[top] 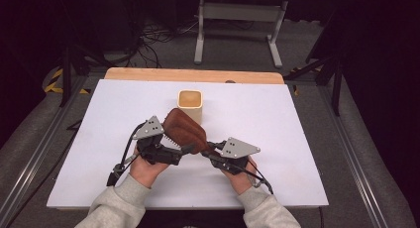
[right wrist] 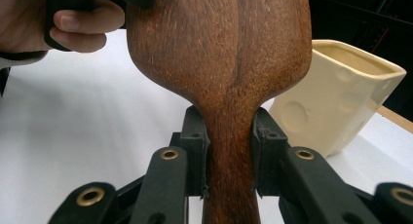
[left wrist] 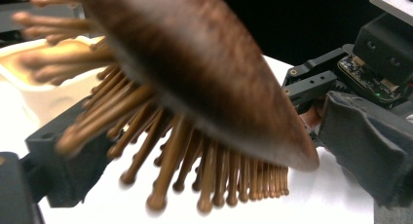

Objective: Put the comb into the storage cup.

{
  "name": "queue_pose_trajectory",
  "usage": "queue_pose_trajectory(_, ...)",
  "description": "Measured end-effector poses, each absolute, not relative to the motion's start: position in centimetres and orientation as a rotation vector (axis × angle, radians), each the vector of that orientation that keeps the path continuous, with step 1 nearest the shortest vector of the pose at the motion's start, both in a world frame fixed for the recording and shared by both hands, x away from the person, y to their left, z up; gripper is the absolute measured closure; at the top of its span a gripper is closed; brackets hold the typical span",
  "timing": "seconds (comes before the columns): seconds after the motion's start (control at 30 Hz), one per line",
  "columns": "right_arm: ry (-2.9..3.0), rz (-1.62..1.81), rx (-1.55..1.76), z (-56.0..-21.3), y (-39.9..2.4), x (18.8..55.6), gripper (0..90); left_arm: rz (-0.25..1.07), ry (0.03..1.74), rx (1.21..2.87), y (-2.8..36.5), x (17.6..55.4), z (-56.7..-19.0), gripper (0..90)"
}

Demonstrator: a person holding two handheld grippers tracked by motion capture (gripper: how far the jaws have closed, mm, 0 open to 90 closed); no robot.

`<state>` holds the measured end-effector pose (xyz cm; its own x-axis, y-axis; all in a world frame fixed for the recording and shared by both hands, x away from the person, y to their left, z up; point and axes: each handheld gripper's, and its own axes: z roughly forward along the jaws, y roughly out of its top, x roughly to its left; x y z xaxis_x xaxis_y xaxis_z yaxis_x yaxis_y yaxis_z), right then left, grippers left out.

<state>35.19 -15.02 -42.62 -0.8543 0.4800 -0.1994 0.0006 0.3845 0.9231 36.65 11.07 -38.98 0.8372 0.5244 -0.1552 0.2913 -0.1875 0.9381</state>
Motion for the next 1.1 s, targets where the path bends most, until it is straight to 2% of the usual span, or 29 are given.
queue_pose_trajectory(0.47, 2.240, 1.418, 0.372, -43.1, -14.5, 35.2, 71.4, 0.144, 0.668, 1.781, 11.4, 36.8, -38.7, 33.2)
queue_pose_trajectory(0.5, 2.249, 1.404, 0.366, -43.2, -14.4, 35.2, 71.1, 0.131, 0.665, 1.781, 11.5, 36.9, -38.6, 38.4)
queue_pose_trajectory(0.63, 2.253, 1.397, 0.361, -43.2, -14.3, 35.2, 71.1, 0.114, 0.632, 1.783, 11.6, 36.8, -38.5, 43.3)
queue_pose_trajectory(0.73, 2.253, 1.379, 0.350, -43.3, -14.3, 35.3, 69.8, 0.072, 0.616, 1.767, 11.8, 36.7, -38.3, 50.3)
queue_pose_trajectory(1.1, 2.249, 1.404, 0.330, -43.0, -14.5, 35.3, 69.1, 0.061, 0.578, 1.783, 11.7, 36.5, -37.7, 55.8)
